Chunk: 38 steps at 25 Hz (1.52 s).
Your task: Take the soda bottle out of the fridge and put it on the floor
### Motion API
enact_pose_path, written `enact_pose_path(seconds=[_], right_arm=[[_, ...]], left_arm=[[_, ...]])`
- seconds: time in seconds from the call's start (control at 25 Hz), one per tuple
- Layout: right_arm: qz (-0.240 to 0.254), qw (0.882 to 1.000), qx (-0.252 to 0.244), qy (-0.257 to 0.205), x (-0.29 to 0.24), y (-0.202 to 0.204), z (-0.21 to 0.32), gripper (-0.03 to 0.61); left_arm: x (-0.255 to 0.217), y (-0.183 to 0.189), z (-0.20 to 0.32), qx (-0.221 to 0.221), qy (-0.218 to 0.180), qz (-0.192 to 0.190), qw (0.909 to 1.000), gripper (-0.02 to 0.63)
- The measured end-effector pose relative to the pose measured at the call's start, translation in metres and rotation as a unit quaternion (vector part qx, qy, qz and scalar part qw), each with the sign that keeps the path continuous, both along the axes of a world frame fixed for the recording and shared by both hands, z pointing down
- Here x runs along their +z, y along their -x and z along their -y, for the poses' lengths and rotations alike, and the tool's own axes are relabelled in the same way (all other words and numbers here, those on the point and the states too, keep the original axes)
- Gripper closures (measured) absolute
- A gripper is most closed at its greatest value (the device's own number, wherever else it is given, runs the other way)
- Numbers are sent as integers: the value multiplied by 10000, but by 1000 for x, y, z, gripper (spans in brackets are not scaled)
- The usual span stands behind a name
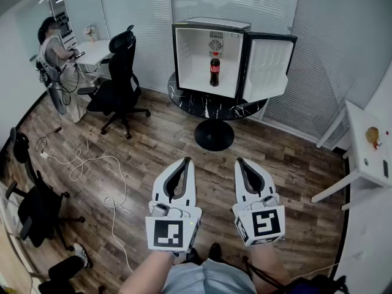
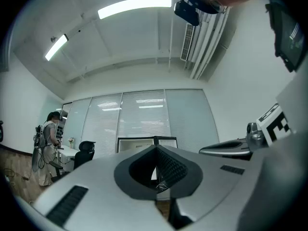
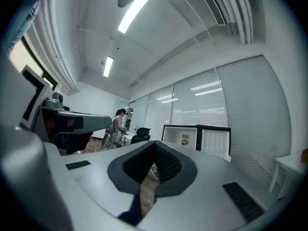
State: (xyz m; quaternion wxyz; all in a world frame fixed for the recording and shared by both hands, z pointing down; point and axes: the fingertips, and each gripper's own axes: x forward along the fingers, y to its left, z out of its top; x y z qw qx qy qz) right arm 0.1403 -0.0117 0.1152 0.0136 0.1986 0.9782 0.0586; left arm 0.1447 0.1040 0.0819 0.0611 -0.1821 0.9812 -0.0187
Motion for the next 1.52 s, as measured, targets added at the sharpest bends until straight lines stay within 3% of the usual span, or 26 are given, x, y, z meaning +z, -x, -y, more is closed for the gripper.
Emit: enact_pose_path(seconds=[0.32,0.52,0.92,1.24,1.52], right_arm=[[-22,10000,-66,-18,6,13,17,568],[-81,9994,-251,206,14,19,29,565],[-305,9988,-353,160,40,49,46,563],[-546,9979,-322,153,67,125,24,563],[-687,9976,-102,-8,91,244,-15,565]], left_arm=[[4,11,21,37,-116,134,9998,601],[13,16,33,-89,7,69,9999,601],[40,33,38,-403,-49,-122,9991,601],[59,104,7,-514,-31,-224,9984,601],[83,227,-30,-336,-63,-345,9988,601]])
